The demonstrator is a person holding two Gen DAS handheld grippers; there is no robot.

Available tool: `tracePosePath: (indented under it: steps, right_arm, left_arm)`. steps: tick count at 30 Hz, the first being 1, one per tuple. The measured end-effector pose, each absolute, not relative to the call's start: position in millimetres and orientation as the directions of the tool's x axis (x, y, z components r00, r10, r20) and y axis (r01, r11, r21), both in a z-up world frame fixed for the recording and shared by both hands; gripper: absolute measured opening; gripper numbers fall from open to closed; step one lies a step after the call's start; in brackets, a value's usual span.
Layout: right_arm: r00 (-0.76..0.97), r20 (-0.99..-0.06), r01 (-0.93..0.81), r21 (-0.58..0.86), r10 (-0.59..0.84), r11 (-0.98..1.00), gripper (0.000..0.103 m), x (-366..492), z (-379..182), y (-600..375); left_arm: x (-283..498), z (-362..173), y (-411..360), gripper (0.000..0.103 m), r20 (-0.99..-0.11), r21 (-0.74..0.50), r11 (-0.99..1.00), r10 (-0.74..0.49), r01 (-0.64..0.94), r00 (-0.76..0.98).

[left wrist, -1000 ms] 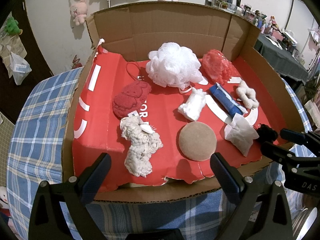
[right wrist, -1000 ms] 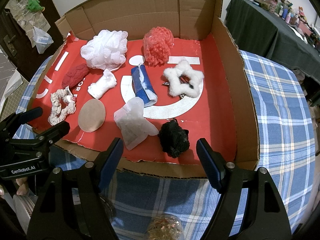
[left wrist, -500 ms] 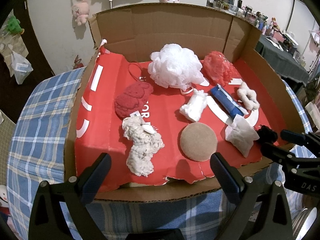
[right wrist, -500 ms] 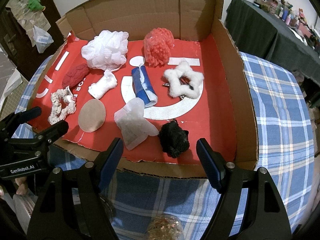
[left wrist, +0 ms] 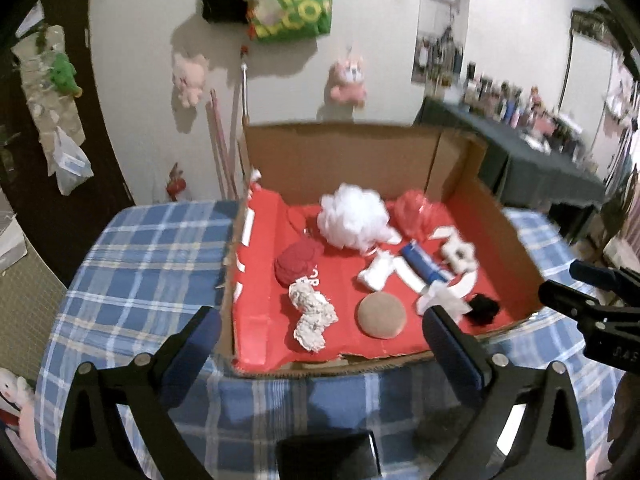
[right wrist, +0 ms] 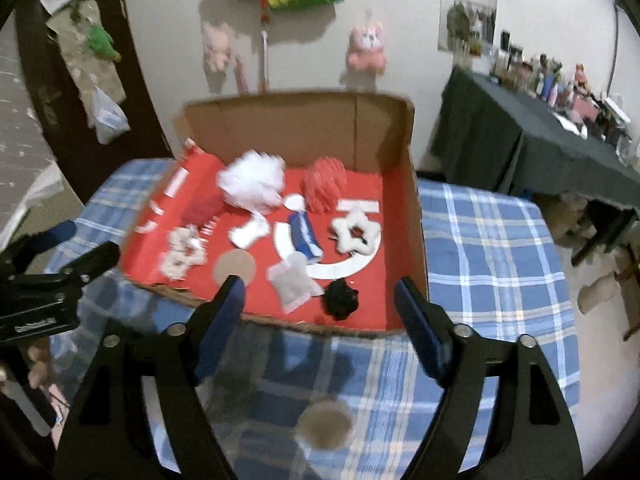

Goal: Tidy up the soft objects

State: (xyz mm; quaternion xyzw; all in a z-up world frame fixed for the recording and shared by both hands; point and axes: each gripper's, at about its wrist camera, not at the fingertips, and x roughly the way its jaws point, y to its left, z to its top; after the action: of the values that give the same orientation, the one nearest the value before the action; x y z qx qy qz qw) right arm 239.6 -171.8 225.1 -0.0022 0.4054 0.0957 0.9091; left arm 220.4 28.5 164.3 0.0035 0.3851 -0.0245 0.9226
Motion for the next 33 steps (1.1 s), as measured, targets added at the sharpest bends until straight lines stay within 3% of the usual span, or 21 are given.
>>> tracePosePath:
  steps: [3, 11, 16, 26, 33]
  right_arm:
    - [0.7, -0.688, -0.198, 0.07, 0.191, 0.978, 0.094, 205, 238, -170]
    - [0.765, -0.616, -0.196, 0.055, 0.188, 0.979, 0.098, 117, 220, -167]
    - [0.758, -0.634, -0.161, 0.047, 0.154, 0.986, 0.099, 95, 180, -166]
    - [0.664, -0.742, -0.1, 0.033, 0.091, 0.995, 0.099, 104, 96, -169]
    - [0.637, -0.77, -0.048, 0.013, 0.04, 0.999, 0.099, 110, 75, -178]
  left_arm:
    - [189, 178, 30, 0.103, -0.661, -0.032, 0.999, -0.054, 0.044, 0.748]
    - [107, 171, 30, 0.103, -0.587, -0.088, 0.995, -0.088, 0.044, 0.805]
    - [74, 146, 21, 0.103, -0.574, -0.052, 0.998, -0.056, 0.032, 0.817]
    - [68, 70, 6, 0.103, -0.683, -0.019, 0.998, -0.053, 0.055, 0.728]
    - [82, 32, 3, 0.103, -0.754, 0.0, 0.999, -0.026, 0.04, 0.657]
